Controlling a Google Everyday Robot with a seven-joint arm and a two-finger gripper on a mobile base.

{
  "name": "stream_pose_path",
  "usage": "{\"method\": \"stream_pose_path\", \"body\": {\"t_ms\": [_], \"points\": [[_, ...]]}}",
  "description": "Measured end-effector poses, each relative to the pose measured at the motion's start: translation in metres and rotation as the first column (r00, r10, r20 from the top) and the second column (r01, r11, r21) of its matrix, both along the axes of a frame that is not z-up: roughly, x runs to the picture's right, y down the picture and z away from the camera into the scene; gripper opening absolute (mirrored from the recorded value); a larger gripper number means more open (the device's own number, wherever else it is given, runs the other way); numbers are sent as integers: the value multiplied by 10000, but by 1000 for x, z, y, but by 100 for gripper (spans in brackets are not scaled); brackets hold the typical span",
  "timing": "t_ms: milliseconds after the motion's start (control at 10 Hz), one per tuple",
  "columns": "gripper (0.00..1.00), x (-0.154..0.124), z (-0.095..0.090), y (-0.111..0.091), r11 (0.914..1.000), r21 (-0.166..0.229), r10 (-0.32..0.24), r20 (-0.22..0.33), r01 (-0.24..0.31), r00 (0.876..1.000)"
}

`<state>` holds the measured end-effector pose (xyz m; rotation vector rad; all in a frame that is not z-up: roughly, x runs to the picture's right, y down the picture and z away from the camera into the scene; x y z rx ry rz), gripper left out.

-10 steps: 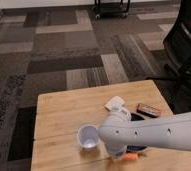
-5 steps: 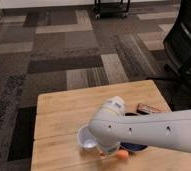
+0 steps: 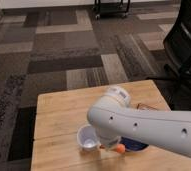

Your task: Place the pepper in the ceramic cup

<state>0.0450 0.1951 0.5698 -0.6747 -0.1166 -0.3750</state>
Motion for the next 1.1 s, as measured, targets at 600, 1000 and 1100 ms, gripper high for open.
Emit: {"method": "stream_pose_path", "body": {"t_ms": [600,1000,1100], "points": [[0,-6,6,-73,9934,408,-1068,-25,1068,9943],[0,-5,5,-76,9930,454,-1090,-49,1091,9940],[0,-5,5,-76,9930,454,-1089,-49,1090,9940]]}}
